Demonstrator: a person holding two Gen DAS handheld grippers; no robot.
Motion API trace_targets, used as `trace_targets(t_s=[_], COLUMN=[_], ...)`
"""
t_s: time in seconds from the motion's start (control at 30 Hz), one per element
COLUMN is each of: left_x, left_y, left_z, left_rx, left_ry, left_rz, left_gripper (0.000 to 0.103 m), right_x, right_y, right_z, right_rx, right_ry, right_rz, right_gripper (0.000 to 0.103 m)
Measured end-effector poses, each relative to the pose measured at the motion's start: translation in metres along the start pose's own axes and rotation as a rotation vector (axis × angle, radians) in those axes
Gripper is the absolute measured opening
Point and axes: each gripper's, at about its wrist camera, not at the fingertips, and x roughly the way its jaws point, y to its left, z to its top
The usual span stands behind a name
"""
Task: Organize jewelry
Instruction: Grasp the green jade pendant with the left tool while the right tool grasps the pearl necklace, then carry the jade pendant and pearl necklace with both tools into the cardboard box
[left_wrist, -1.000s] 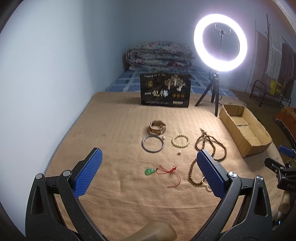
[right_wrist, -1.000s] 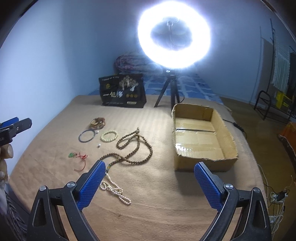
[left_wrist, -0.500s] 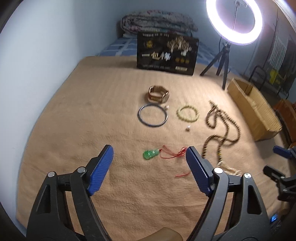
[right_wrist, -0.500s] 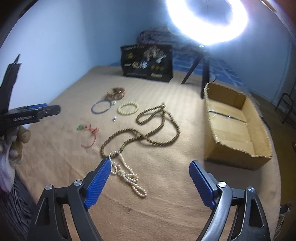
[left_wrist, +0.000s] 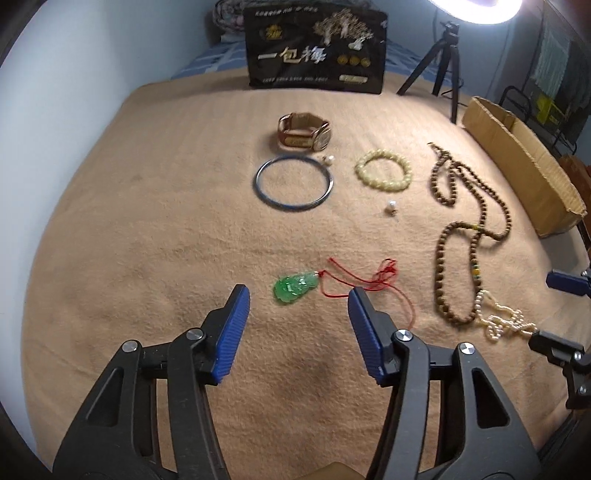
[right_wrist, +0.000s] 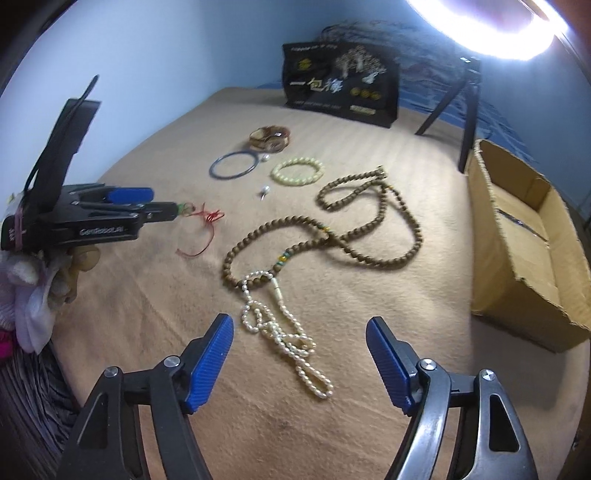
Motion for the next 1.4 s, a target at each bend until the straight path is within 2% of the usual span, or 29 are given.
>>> trace_targets(t_s=[0.1,0.47,0.63,0.77,0.93,1.03,1.1,1.3,1.4], left_x=[0.007,0.027,0.030,0.031,0.030,0.030,0.030,0.023,0.016], left_y=[0.006,0.007,0.005,0.003,0.002,0.003,0.004,0.004,0.001], left_z=[0.002,0.007,0.007,0.009,0.008,0.008,0.009,0.009,0.010], left_rx=[-0.028,-0.052,-0.045,-0.038,-0.042,-0.050,-0.055,-0.068,-0.062], left_ry=[0.014,0.048,0.041,0.039,0.037,0.037,0.037,0.026,0.010], left_rz=[-0.008,-0.015,-0.017,-0.028,-0.034,-0.040,-0.043,-0.047,-0.046], left_gripper=[0.054,0.054,0.044,0.029,0.029,0.029,0.029,0.029,0.029], right_x=[0.007,0.021,0.029,0.037,0.048,0.047,0.045,0.044,0.041], right_y=[0.001,0.006,0.009,0.012,0.017,0.017,0.015,0.013,0.009], right_z=[0.000,0.001,0.002,0.003,0.003,0.004,0.005,0.006,0.006], right_rx=[-0.007,-0.037,-0.053,-0.069,-0.104,-0.104,-0.093,-0.082,-0.060], right_ry=[0.015,0.045,0.058,0.073,0.097,0.100,0.102,0.106,0.104], right_rz=[0.009,0.019,0.024,0.026,0.008,0.018,0.038,0.043,0.049], right_gripper=[0.076,0.076,0.076,0.074,0.069,0.054,0.036,0.010,0.005])
